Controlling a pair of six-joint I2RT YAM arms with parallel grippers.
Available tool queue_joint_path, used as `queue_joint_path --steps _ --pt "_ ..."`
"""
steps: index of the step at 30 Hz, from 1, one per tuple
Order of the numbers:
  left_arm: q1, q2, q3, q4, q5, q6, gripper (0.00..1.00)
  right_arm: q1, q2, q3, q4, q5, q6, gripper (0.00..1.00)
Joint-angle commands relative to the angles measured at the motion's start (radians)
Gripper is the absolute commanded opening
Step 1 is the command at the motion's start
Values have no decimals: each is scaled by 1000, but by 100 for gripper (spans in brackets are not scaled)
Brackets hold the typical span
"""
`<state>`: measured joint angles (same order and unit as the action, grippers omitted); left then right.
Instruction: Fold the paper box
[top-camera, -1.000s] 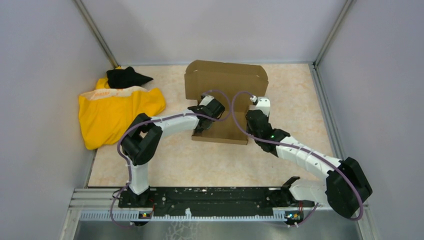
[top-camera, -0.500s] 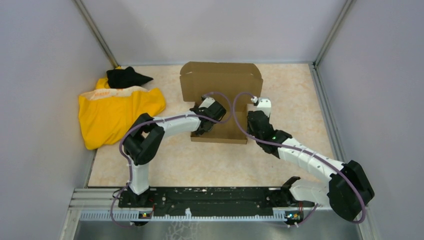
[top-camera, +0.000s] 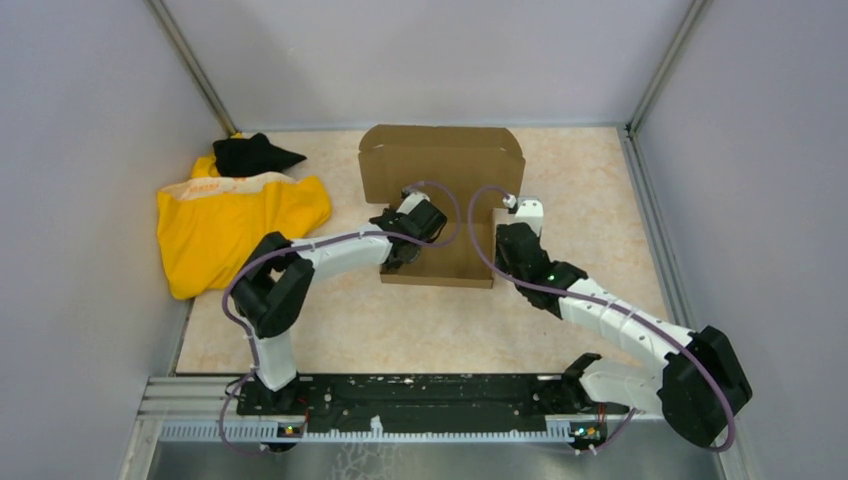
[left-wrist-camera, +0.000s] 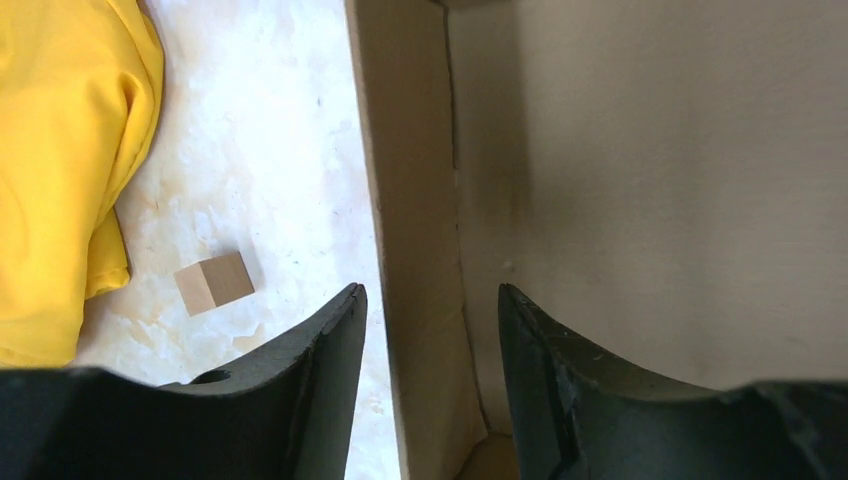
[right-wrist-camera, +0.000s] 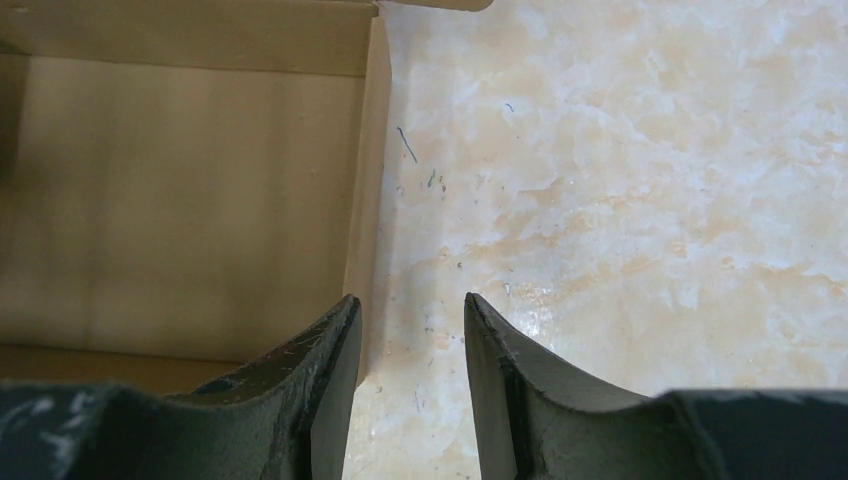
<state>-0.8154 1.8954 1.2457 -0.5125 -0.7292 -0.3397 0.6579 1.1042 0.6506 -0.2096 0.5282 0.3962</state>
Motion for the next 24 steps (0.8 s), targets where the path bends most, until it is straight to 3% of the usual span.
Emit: queue_joint_path --steps 1,7,17,23,24 --pt "6 -110 10 55 62 47 59 -7 -37 7 3 -5 10 43" --pt "31 -210 16 50 122 48 65 -7 -51 23 -23 -6 2 46" --pt "170 -327 -85 89 220 -25 68 -7 -60 36 -44 -20 -9 47" --pt "295 -394 -192 128 266 -89 80 -7 -68 39 -58 -30 -19 47" --pt "315 -397 -204 131 272 -96 95 -7 -67 40 -60 -34 -20 47"
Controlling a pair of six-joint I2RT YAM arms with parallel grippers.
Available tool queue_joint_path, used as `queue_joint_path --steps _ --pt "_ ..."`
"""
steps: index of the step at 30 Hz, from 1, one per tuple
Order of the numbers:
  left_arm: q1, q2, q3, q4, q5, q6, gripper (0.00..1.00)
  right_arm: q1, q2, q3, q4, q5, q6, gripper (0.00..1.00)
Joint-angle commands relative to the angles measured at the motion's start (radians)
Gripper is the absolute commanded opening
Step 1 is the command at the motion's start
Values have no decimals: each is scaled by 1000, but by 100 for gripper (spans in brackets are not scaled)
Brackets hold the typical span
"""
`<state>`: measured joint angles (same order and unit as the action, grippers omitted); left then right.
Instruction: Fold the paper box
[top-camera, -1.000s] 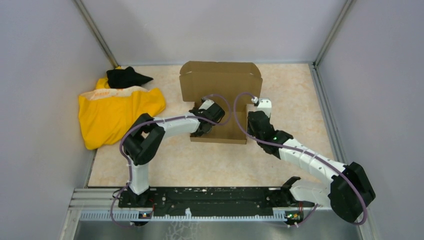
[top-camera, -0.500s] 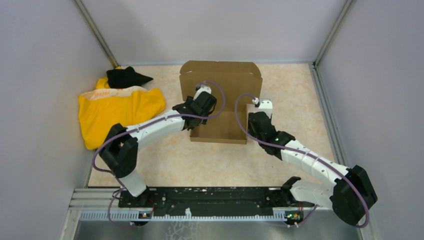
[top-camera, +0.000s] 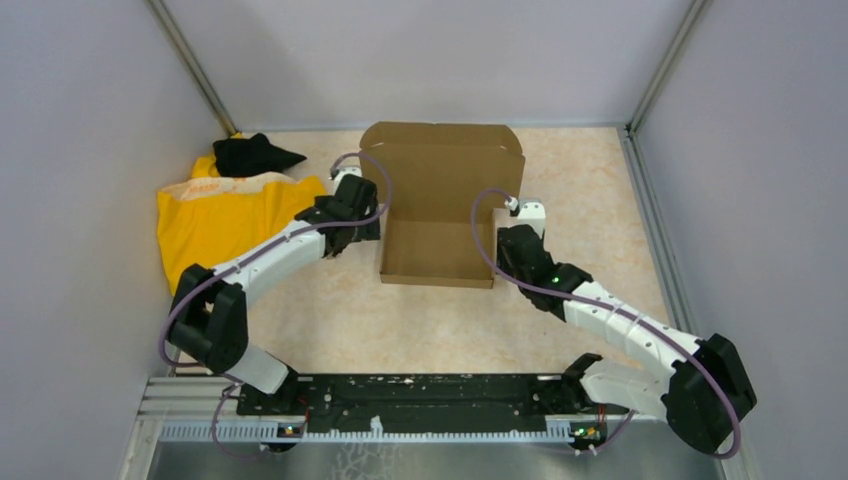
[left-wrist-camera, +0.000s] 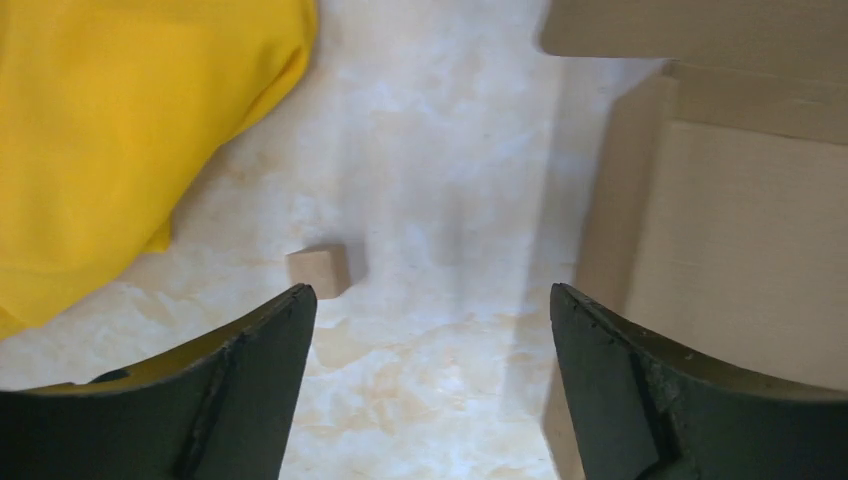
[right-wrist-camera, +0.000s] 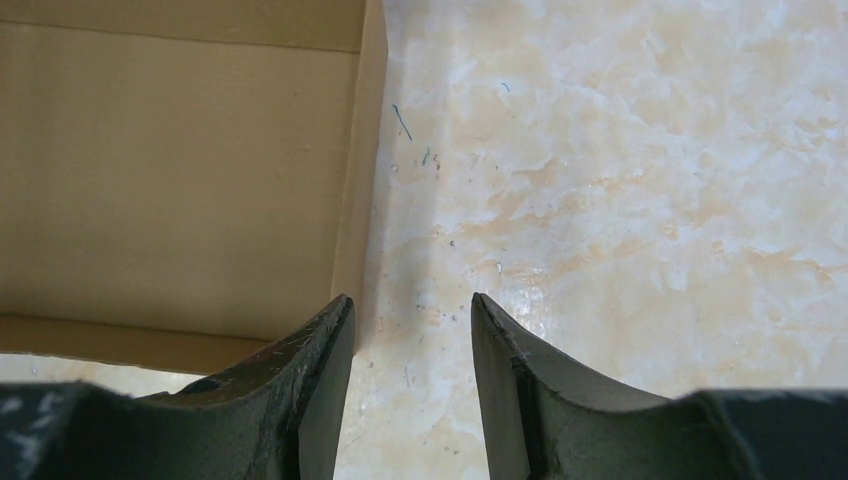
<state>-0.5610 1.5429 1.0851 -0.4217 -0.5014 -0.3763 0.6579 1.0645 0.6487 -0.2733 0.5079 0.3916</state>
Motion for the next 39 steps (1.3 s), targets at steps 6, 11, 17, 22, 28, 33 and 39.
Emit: queue_joint_path --steps 6,11,17,22,28,33,39 --pt "131 -63 -116 58 52 -110 99 -8 -35 38 -3 -27 -11 47" --pt "170 -62 -189 105 74 -125 99 -8 -54 28 -12 -36 1 47" --pt "205 -41 -256 166 91 -133 99 -8 -72 10 -20 -48 12 47" --pt "210 -7 -268 218 102 -105 99 -7 -83 0 -20 -61 25 47" --pt "211 31 -256 247 97 -80 94 -7 -96 -2 -27 -70 34 47" --pt "211 37 -257 254 95 -74 81 -8 -105 -6 -33 -69 36 47" --pt "212 37 -251 255 89 -64 62 -7 -104 -7 -34 -73 38 46"
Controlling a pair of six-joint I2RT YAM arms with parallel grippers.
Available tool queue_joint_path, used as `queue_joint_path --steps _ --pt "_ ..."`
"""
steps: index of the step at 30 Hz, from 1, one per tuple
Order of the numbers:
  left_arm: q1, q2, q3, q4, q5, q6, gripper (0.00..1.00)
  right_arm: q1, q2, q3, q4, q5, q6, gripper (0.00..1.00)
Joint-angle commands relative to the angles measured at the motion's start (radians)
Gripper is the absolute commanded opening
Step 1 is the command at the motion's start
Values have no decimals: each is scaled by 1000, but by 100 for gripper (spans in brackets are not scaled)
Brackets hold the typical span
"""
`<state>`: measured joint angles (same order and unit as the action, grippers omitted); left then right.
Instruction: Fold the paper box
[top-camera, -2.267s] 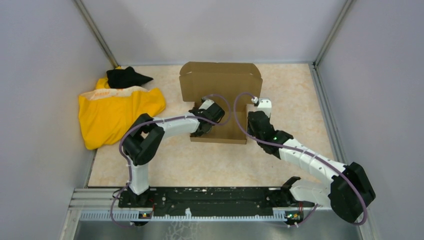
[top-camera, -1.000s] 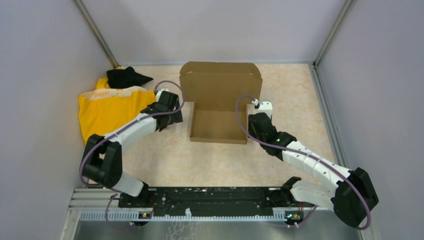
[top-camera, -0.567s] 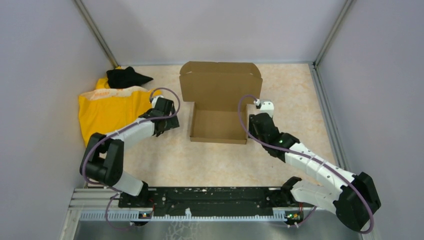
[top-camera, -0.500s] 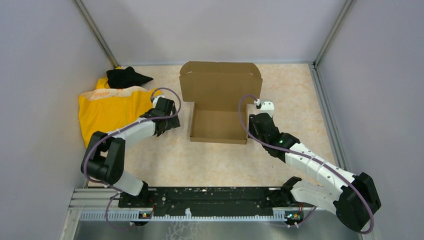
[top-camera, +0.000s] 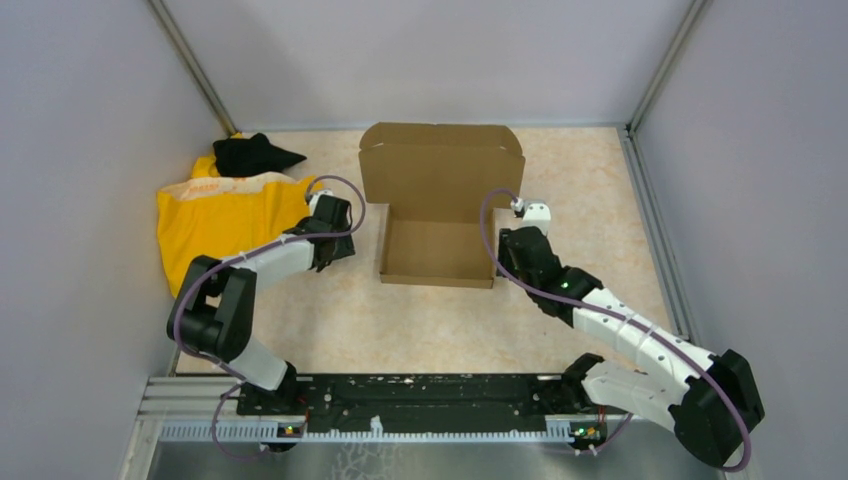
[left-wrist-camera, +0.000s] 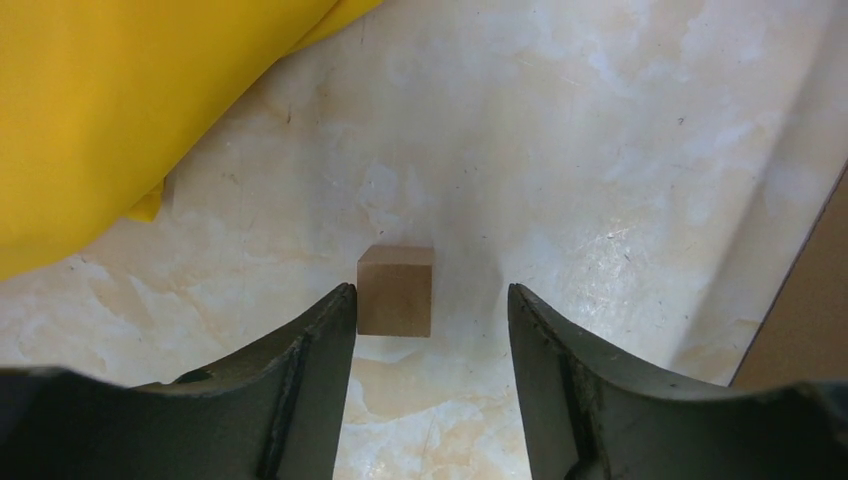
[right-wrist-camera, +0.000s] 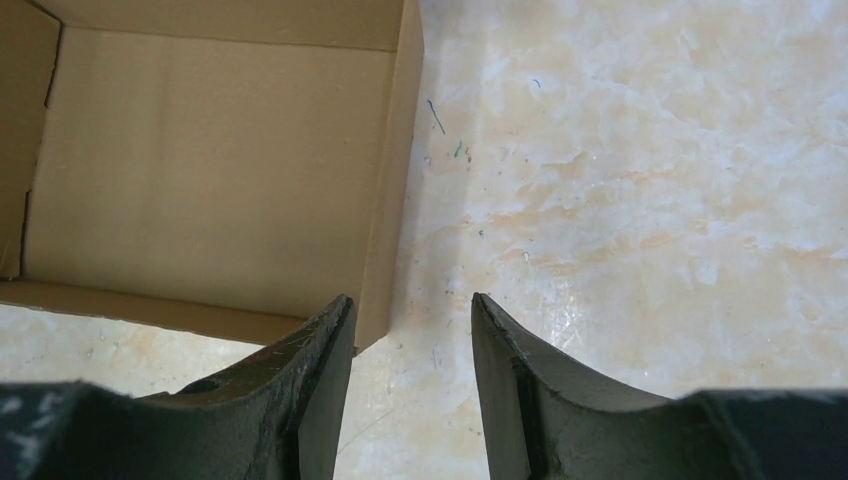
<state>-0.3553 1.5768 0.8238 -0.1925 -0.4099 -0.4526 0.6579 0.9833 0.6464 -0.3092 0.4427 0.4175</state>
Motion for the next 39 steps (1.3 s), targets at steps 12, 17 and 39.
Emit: queue_joint_path --steps 12,17,39 --pt "17 37 20 26 0 23 43 -7 -19 -11 6 -14 14 46" --pt "19 43 23 26 5 29 31 -7 -23 -14 7 -15 13 46" --pt "19 -183 94 -89 127 43 22 -7 -29 -5 3 -18 16 46"
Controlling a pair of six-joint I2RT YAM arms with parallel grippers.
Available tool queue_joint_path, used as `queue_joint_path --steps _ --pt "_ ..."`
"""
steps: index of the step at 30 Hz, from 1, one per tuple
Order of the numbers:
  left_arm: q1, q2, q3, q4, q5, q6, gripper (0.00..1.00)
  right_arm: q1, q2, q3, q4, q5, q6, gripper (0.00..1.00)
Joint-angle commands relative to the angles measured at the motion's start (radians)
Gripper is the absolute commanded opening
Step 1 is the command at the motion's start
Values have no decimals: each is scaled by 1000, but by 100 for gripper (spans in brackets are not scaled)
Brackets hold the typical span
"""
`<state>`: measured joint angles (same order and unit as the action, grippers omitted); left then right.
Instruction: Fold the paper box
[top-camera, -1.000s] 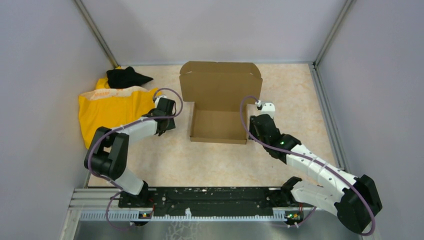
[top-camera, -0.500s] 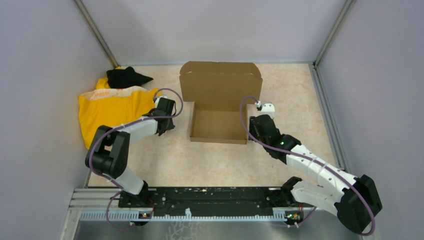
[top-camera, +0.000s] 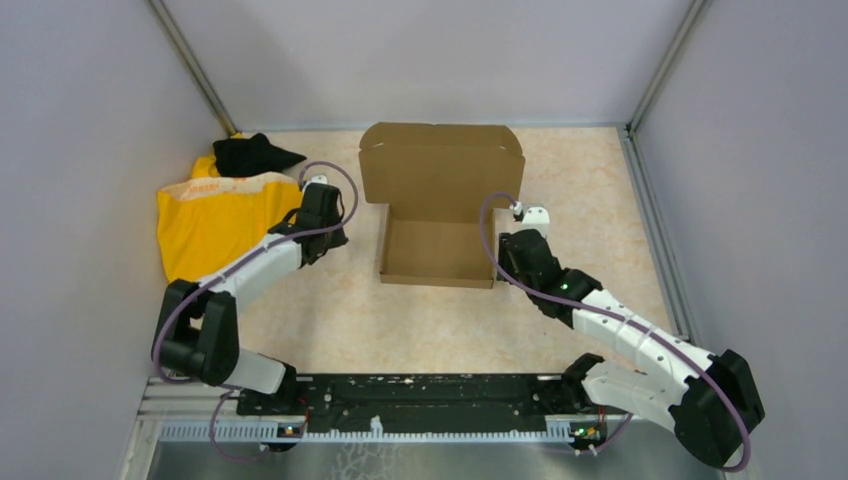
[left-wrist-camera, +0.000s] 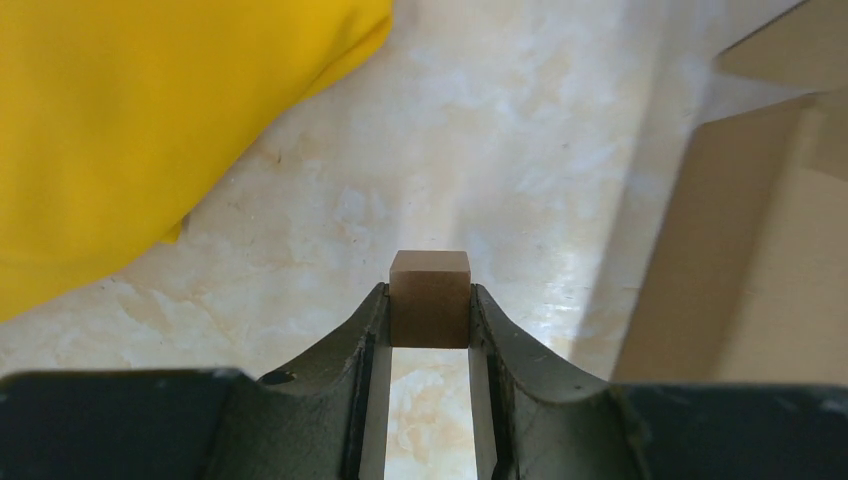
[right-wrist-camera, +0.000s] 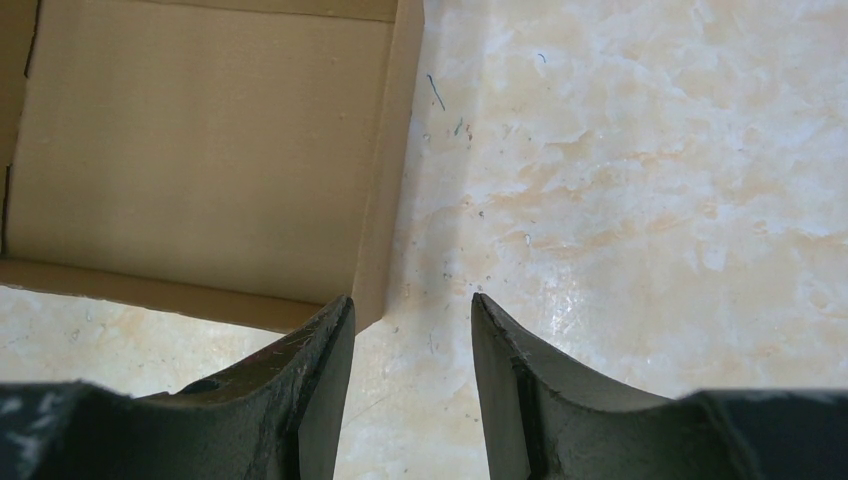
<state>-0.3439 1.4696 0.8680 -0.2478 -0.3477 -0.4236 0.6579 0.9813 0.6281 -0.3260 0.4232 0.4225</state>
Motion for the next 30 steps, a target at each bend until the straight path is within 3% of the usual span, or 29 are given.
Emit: queue_joint_path --steps 1,11,19,30 --pt "4 -88 59 -38 79 16 22 -7 -27 15 18 4 10 46" --pt "-139 -82 254 -160 112 53 25 -7 -24 75 -26 49 -10 46" --pt "-268 89 416 -182 205 132 26 -8 -52 105 -73 79 -19 47" --pt "-351 369 622 -241 343 229 27 -7 -68 111 -110 95 10 47"
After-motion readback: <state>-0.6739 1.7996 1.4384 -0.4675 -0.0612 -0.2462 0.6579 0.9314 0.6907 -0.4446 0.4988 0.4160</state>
